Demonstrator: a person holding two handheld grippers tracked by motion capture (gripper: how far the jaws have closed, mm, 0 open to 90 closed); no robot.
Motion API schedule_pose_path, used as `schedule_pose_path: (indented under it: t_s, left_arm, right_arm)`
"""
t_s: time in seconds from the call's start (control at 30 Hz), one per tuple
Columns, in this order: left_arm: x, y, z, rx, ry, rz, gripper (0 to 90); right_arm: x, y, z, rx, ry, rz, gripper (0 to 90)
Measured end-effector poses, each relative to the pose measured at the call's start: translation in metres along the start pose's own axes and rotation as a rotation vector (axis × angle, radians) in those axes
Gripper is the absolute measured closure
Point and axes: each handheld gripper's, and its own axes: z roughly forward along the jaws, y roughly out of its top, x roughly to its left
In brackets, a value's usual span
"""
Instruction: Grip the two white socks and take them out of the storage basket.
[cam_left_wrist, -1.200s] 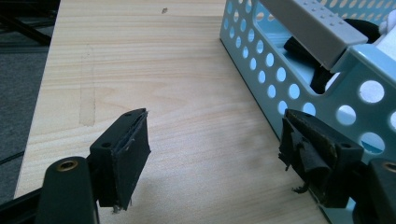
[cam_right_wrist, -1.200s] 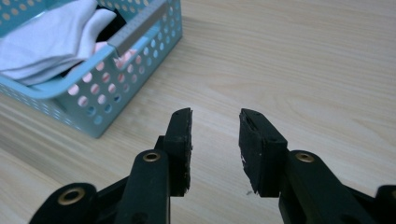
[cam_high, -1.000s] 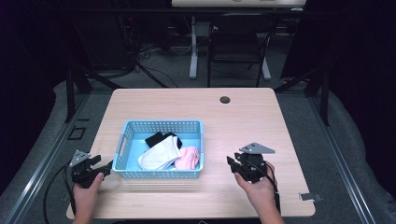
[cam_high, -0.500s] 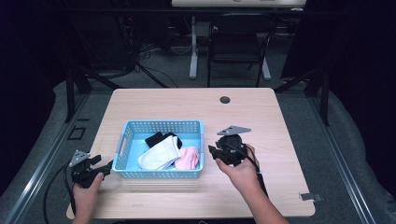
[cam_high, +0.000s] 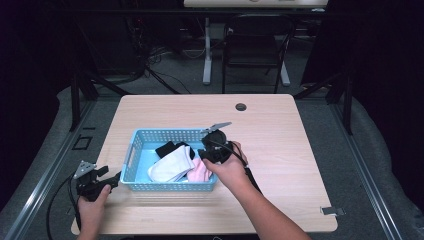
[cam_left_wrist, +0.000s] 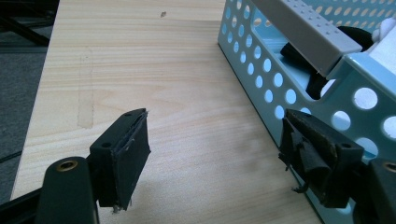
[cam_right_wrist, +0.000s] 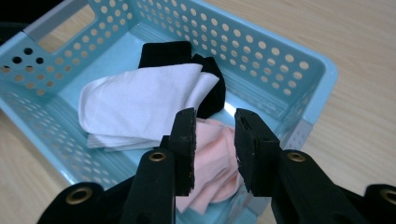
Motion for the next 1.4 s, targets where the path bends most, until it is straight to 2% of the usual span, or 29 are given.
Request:
schedule_pose_path:
  t_s: [0.1, 0.2, 0.33, 0.37, 0.4, 0.47, 0.57, 0.6, 0.63, 0.67, 0.7, 0.73, 0.77, 0.83, 1.0, 1.1, 1.2, 1.23, 1.3, 1.4]
  left_arm:
    - [0.0, 0.0, 0.0, -0.002, -0.001, 0.0, 24.0]
    - [0.0, 0.0, 0.0, -0.001, -0.002, 0.002, 24.0]
    - [0.0, 0.0, 0.0, -0.001, -0.003, 0.002, 24.0]
    - [0.0, 0.0, 0.0, -0.001, -0.003, 0.002, 24.0]
    - [0.0, 0.0, 0.0, -0.002, -0.003, 0.002, 24.0]
    - [0.0, 0.0, 0.0, -0.005, -0.003, -0.001, 24.0]
    - [0.0, 0.0, 0.0, -0.006, -0.003, -0.003, 23.9]
    - [0.0, 0.0, 0.0, -0.004, -0.003, 0.0, 23.9]
    - [0.0, 0.0, 0.0, -0.002, -0.004, 0.002, 23.9]
    - [0.0, 0.0, 0.001, -0.004, -0.005, 0.0, 24.0]
    - [0.0, 0.001, 0.0, 0.003, -0.005, 0.001, 24.0]
    - [0.0, 0.001, 0.0, 0.003, -0.005, 0.001, 23.9]
    - [0.0, 0.001, 0.0, 0.003, -0.005, 0.001, 23.9]
    - [0.0, 0.0, 0.001, -0.005, -0.005, 0.0, 24.0]
    - [0.0, 0.001, 0.001, 0.002, -0.008, 0.0, 23.9]
    - [0.0, 0.001, 0.001, 0.001, -0.008, 0.0, 24.0]
    - [0.0, 0.001, 0.001, 0.001, -0.008, -0.001, 23.9]
    - [-0.001, 0.001, 0.001, 0.001, -0.008, -0.001, 24.0]
    - [-0.001, 0.001, 0.001, 0.001, -0.008, -0.001, 23.9]
    - [-0.001, 0.001, 0.001, 0.001, -0.008, -0.001, 23.9]
  right_arm:
    - [0.005, 0.006, 0.006, 0.007, -0.004, -0.025, 69.0]
    - [0.01, 0.015, 0.015, 0.039, 0.012, -0.021, 69.7]
    - [0.016, 0.021, 0.03, 0.066, 0.047, 0.008, 71.7]
    - [0.018, 0.023, 0.038, 0.094, 0.06, 0.02, 71.9]
    - [0.018, 0.023, 0.038, 0.094, 0.06, 0.02, 71.9]
    - [0.018, 0.025, 0.047, 0.139, 0.063, 0.016, 71.9]
    - [0.018, 0.027, 0.061, 0.181, 0.071, 0.036, 71.8]
    - [0.018, 0.028, 0.068, 0.202, 0.081, 0.067, 71.0]
    - [0.018, 0.028, 0.068, 0.202, 0.081, 0.067, 71.0]
    - [0.016, 0.028, 0.076, 0.242, 0.09, 0.091, 70.4]
    - [0.016, 0.028, 0.076, 0.242, 0.09, 0.091, 70.4]
    - [0.017, 0.027, 0.081, 0.236, 0.092, 0.12, 70.1]
    - [0.015, 0.028, 0.084, 0.259, 0.098, 0.121, 70.0]
    - [0.013, 0.028, 0.092, 0.271, 0.105, 0.144, 70.2]
    - [0.011, 0.028, 0.101, 0.296, 0.098, 0.156, 71.3]
    - [0.01, 0.028, 0.104, 0.288, 0.106, 0.173, 71.6]
    - [0.009, 0.028, 0.107, 0.306, 0.123, 0.185, 72.2]
    - [0.011, 0.026, 0.11, 0.292, 0.119, 0.202, 73.5]
    - [0.011, 0.027, 0.109, 0.309, 0.121, 0.184, 74.1]
    - [0.011, 0.027, 0.11, 0.315, 0.131, 0.183, 77.8]
